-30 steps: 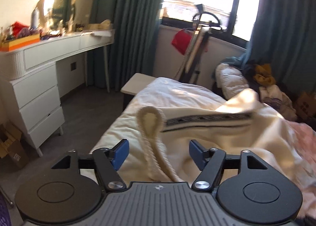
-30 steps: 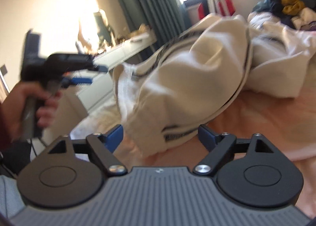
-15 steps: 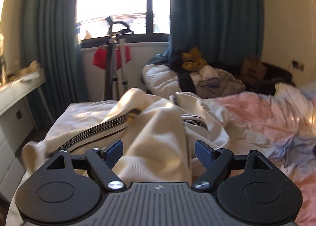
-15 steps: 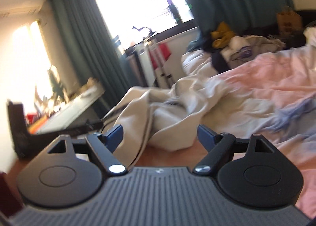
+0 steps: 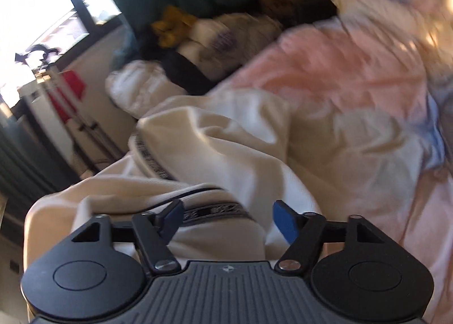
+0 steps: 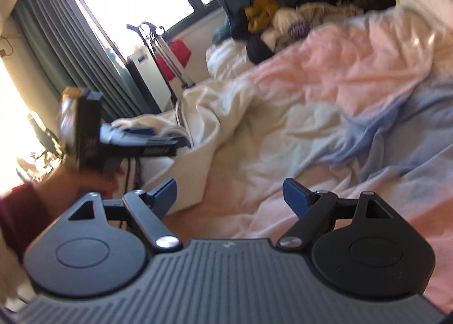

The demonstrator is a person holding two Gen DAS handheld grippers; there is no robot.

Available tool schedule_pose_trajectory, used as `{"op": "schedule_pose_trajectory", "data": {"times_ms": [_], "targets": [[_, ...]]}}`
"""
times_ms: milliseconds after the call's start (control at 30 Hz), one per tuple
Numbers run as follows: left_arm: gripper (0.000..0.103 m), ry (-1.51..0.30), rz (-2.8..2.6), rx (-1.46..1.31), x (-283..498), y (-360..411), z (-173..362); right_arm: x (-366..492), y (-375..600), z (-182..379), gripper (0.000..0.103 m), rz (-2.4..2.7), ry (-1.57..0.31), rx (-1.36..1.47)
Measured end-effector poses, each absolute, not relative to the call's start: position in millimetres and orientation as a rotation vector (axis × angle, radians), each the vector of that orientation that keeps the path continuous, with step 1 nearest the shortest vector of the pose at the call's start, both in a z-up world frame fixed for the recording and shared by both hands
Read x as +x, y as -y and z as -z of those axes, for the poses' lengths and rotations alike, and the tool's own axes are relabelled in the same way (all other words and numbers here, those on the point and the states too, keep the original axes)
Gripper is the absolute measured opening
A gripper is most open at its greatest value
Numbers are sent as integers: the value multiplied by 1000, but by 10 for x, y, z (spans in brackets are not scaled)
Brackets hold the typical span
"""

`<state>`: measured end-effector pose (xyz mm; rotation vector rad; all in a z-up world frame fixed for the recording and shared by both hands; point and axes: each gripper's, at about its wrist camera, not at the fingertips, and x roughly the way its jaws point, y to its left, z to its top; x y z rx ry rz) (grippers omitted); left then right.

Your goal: Fold clothes

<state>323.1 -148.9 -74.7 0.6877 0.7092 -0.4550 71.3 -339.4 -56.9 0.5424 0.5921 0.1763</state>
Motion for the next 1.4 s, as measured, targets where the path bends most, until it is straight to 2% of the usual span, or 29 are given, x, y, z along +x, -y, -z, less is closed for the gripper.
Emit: {"op": "schedule_pose_trajectory", "data": {"times_ms": [67,100,133,200,233,333,500,733,967,1133,1400], "targets": [[69,-734,472,762,3302,1587,839,784,3407,636,84,-192,-608,559],[65,-744,468,782,3322,1613,877,816,3409,662,84,-197,-610,565],[51,-755,463,803,3343,1640,914,849,3405,689,84,-195,-615,567],[41,-770,455,822,3363,1666,960,912,3389,743,84,-190,-636,565],[31,-770,452,811,3353,1652,952,934,3378,770,84,-191,-644,564],[17,-721,406,771,3184,1552,814,968,3354,815,84,-185,-664,564],[12,-592,370,614,2535,1274,297,908,3337,752,84,-170,-641,544],[11,-440,412,410,1352,797,-232,740,3375,580,84,-138,-587,542],[11,-497,477,239,505,675,352,553,3398,412,84,-130,-533,549],[11,-548,480,103,557,616,775,538,3378,446,84,-122,-545,538],[13,-638,501,-19,702,408,1056,768,3304,601,84,-134,-574,600]]}}
